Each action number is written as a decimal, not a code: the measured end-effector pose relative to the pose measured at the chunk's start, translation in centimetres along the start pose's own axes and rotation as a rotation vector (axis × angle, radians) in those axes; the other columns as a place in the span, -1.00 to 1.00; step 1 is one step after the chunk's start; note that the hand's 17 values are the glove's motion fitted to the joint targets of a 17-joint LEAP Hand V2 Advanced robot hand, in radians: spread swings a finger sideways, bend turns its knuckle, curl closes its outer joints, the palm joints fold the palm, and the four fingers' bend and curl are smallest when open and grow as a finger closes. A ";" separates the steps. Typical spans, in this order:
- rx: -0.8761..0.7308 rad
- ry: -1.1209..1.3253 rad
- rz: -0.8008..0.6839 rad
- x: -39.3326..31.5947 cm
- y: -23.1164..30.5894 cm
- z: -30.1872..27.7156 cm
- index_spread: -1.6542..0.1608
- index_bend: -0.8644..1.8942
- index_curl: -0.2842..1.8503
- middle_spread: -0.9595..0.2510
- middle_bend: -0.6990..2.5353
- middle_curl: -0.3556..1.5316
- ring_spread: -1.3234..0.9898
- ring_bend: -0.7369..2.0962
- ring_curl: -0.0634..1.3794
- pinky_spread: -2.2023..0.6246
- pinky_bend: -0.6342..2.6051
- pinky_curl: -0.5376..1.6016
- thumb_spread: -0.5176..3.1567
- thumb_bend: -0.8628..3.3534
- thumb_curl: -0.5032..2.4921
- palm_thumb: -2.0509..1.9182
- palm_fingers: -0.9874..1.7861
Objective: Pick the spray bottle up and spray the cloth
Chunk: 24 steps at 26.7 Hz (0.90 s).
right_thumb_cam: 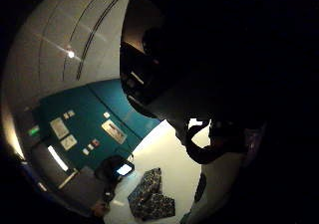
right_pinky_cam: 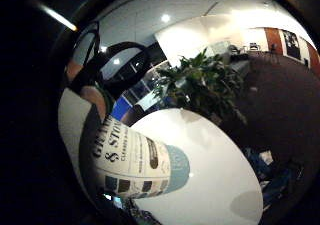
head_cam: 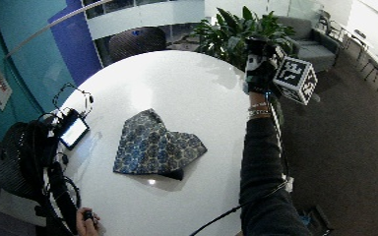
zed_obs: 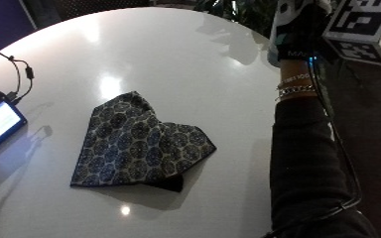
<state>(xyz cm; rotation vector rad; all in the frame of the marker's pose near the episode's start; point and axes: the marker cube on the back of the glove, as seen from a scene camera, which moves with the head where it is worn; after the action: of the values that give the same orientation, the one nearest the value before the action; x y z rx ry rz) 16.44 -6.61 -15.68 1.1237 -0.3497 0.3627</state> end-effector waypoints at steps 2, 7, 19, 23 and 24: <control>-0.025 0.005 -0.076 -1.1 0.0 -0.1 0.53 -0.25 -0.31 0.27 -0.34 -0.12 -0.01 -0.15 -0.31 0.41 -0.34 -0.13 0.00 -0.60 -0.41 0.47 0.60; -0.070 0.029 -0.227 -4.0 0.7 -0.4 0.53 -0.25 -0.30 0.26 -0.35 -0.11 -0.02 -0.15 -0.31 0.41 -0.34 -0.13 0.00 -0.60 -0.41 0.46 0.61; -0.111 0.241 -0.631 -11.1 4.9 -0.2 0.52 -0.25 -0.30 0.24 -0.35 -0.12 -0.03 -0.15 -0.32 0.41 -0.33 -0.13 0.00 -0.60 -0.40 0.45 0.62; -0.155 0.309 -0.750 -12.1 6.3 0.9 0.52 -0.25 -0.30 0.24 -0.35 -0.11 -0.03 -0.15 -0.32 0.40 -0.33 -0.13 0.00 -0.60 -0.40 0.45 0.62; -0.166 0.333 -0.779 -12.2 6.6 1.3 0.52 -0.24 -0.30 0.24 -0.35 -0.11 -0.03 -0.15 -0.32 0.40 -0.34 -0.14 0.00 -0.60 -0.40 0.45 0.62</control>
<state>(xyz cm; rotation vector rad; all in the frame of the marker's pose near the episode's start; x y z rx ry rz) 2.50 -6.51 -15.34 0.9346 0.3511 -0.1703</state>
